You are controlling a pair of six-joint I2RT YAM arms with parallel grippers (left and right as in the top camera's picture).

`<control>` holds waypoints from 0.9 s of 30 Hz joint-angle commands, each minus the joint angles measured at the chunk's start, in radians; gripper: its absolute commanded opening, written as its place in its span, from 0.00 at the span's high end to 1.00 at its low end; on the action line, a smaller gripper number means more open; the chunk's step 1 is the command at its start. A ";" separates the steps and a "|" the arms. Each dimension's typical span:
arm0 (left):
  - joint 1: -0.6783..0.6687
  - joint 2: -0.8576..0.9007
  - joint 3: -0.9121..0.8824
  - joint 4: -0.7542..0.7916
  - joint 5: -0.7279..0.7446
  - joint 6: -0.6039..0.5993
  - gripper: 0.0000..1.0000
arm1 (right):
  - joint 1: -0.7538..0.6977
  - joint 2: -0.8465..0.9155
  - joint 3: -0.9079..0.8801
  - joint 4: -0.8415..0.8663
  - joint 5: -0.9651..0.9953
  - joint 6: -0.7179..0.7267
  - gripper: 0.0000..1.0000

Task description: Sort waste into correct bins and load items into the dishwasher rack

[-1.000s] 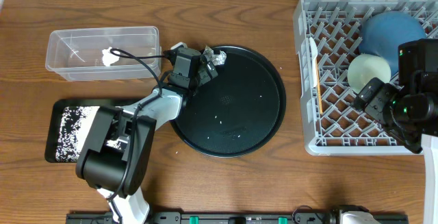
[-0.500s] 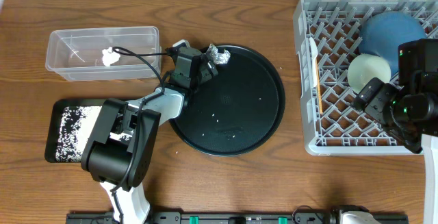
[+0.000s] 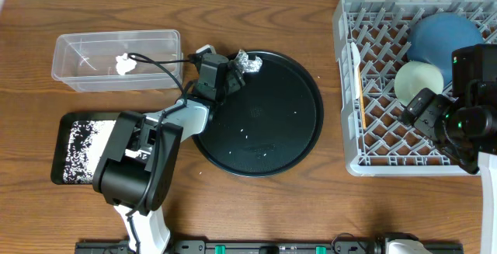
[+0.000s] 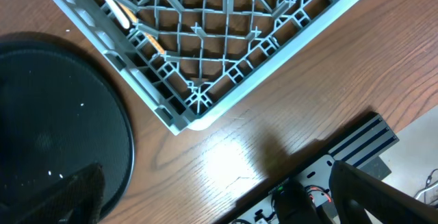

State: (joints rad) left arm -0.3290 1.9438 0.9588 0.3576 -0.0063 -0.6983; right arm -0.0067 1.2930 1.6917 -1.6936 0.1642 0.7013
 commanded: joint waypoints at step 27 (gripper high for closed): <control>0.003 0.076 -0.001 0.069 -0.004 0.103 0.72 | -0.007 -0.003 0.000 -0.001 0.003 0.016 0.01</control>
State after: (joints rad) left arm -0.3290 1.9972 0.9607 0.4191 -0.0071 -0.6243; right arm -0.0067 1.2930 1.6917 -1.6936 0.1642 0.7017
